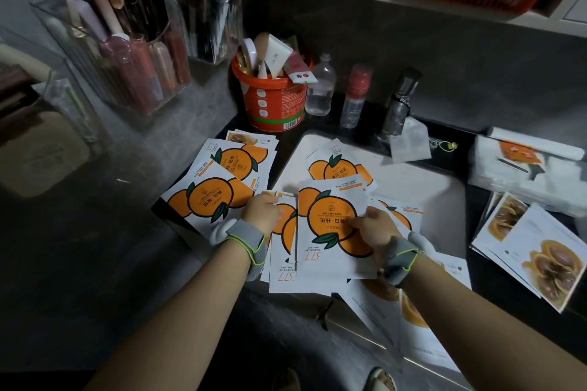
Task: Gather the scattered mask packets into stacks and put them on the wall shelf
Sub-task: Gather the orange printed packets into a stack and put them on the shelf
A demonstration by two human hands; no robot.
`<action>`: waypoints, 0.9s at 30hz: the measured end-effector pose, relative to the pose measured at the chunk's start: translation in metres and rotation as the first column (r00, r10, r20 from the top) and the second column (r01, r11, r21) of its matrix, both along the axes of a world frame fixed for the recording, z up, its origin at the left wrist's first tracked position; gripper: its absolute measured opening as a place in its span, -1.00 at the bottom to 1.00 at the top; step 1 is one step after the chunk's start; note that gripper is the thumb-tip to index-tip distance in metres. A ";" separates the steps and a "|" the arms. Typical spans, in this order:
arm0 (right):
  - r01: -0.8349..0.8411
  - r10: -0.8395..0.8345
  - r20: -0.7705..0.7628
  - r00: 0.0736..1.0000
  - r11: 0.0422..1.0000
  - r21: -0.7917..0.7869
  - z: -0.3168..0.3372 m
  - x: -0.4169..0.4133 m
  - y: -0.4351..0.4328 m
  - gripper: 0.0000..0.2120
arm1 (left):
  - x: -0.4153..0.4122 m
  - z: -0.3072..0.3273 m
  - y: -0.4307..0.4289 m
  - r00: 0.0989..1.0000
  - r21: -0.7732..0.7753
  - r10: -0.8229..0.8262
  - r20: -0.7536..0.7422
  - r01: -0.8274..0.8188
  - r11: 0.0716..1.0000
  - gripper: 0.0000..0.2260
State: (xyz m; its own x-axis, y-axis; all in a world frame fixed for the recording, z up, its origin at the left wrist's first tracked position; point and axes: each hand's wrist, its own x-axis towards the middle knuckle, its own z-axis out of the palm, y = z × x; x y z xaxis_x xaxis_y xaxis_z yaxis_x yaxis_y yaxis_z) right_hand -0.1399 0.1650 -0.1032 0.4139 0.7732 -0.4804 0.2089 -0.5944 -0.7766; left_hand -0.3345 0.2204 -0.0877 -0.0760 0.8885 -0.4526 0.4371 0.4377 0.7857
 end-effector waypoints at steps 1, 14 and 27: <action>0.001 -0.001 0.008 1.000 1.000 0.003 0.000 -0.001 0.001 -0.82 | 0.002 0.001 0.000 1.000 -0.009 -0.009 0.006 0.009 1.000 -0.69; 0.024 -0.022 -0.061 0.998 0.999 0.046 -0.004 -0.004 0.006 -0.92 | -0.005 -0.001 0.006 1.000 0.026 0.013 0.006 -0.013 1.000 -0.78; 0.153 0.000 -0.539 0.843 0.959 0.239 0.013 -0.020 0.024 -0.73 | -0.004 0.019 0.005 0.860 -0.009 -0.017 0.510 0.026 1.000 -0.76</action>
State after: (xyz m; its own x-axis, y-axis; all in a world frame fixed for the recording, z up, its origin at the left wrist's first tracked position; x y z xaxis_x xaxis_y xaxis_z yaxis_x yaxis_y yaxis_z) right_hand -0.1600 0.1888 -0.0899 0.2187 0.8777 -0.4264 -0.3158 -0.3498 -0.8820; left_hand -0.3383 0.2254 -0.0683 0.1883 0.8799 -0.4363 -0.0135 0.4465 0.8947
